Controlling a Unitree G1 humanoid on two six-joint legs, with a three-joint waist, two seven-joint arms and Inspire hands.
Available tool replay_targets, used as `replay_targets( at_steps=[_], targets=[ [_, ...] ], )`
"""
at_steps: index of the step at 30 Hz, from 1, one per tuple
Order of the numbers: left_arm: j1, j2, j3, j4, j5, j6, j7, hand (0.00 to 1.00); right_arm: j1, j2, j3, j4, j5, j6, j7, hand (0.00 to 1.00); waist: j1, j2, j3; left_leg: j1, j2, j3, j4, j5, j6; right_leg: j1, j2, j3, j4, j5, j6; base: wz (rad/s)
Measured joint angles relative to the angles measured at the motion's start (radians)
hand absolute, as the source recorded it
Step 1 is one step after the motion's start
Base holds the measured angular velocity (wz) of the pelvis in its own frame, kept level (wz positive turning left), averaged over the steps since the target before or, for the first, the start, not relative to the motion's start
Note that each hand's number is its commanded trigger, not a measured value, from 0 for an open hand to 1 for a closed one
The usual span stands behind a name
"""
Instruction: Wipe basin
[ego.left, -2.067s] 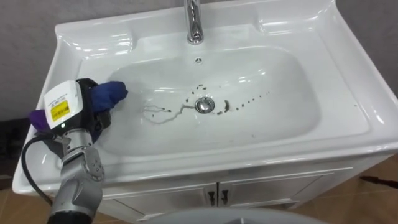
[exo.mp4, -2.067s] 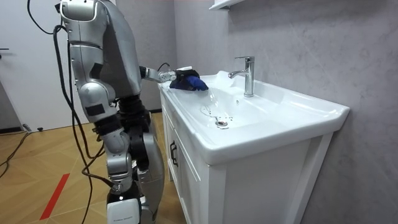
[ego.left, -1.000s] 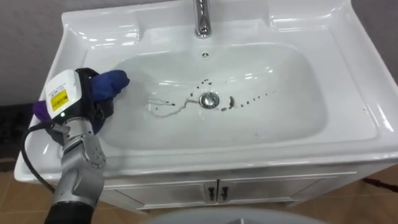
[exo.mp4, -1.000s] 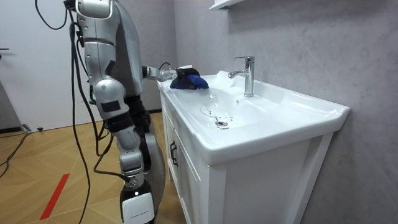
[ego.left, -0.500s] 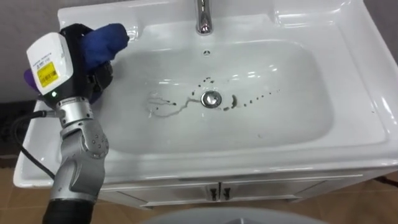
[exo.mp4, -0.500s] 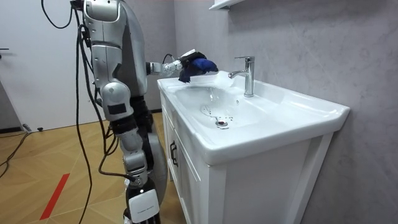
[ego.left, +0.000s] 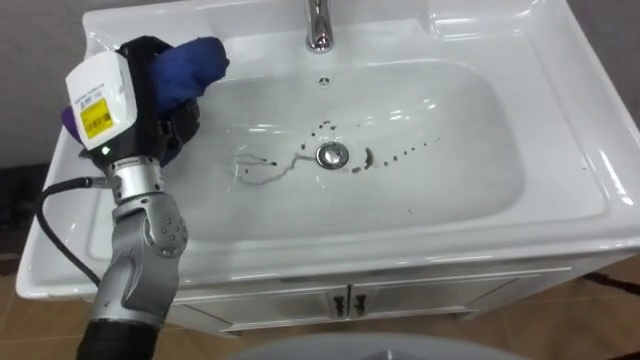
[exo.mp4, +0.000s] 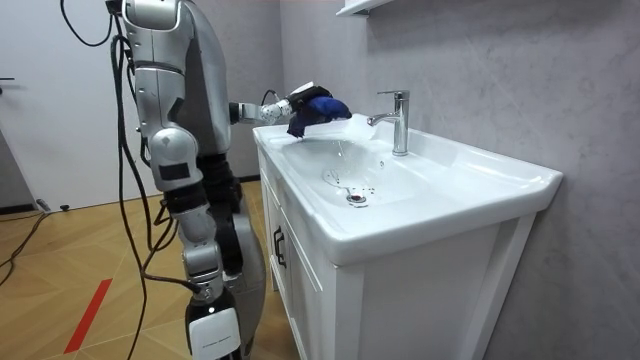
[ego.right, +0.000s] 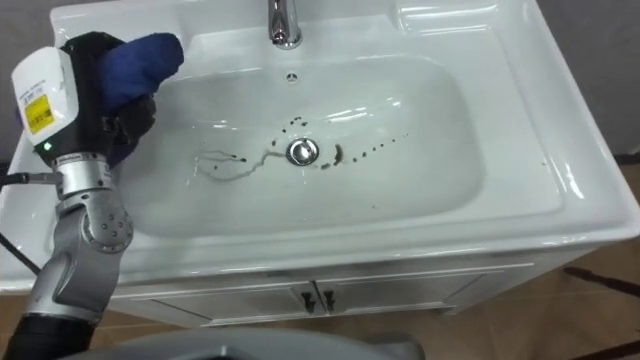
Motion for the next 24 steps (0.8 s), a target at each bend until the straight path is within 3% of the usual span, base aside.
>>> replay_targets(
  at_steps=[5, 10, 16, 19, 24],
  targets=[
    [0.001, -0.001, -0.043, 0.006, 0.000, 0.000, 0.007, 1.00, -0.015, 0.001, 0.000, 0.001, -0.001, 0.001, -0.008, 0.00, -0.004, 0.001, 0.0010, 0.002, 0.000, 0.000, 0.000, 0.000, 0.000, 0.003, 0.000, -0.001, 0.002, 0.000, 0.000, 0.00],
    [0.007, -0.002, -0.085, 0.041, 0.000, 0.002, -0.020, 1.00, -0.021, 0.008, 0.007, 0.007, -0.011, 0.002, -0.010, 0.00, -0.008, -0.006, 0.0072, 0.017, 0.000, 0.002, 0.000, 0.000, 0.000, 0.017, 0.000, -0.001, -0.003, 0.000, 0.000, 0.00],
    [0.007, -0.008, -0.122, 0.153, -0.021, 0.023, -0.065, 1.00, -0.014, 0.015, 0.017, -0.001, -0.018, 0.024, 0.013, 0.00, -0.029, -0.005, 0.0074, 0.014, 0.000, 0.009, -0.002, 0.000, 0.000, 0.011, 0.000, 0.007, -0.002, 0.000, 0.000, -0.03],
    [0.007, -0.026, -0.124, 0.204, -0.028, 0.027, -0.076, 1.00, -0.014, 0.016, 0.018, -0.003, -0.018, 0.035, 0.015, 0.00, -0.036, -0.006, 0.0073, 0.011, 0.000, 0.017, -0.002, 0.000, 0.000, 0.002, 0.000, 0.016, 0.001, 0.000, 0.000, -0.09],
    [0.007, -0.027, -0.124, 0.236, -0.030, 0.037, -0.096, 1.00, -0.014, 0.015, 0.017, -0.029, -0.017, 0.037, 0.033, 0.00, -0.047, -0.013, 0.0080, 0.014, 0.000, 0.028, -0.003, 0.000, 0.000, -0.001, 0.000, 0.027, 0.001, 0.000, 0.000, -0.06]
  ],
)
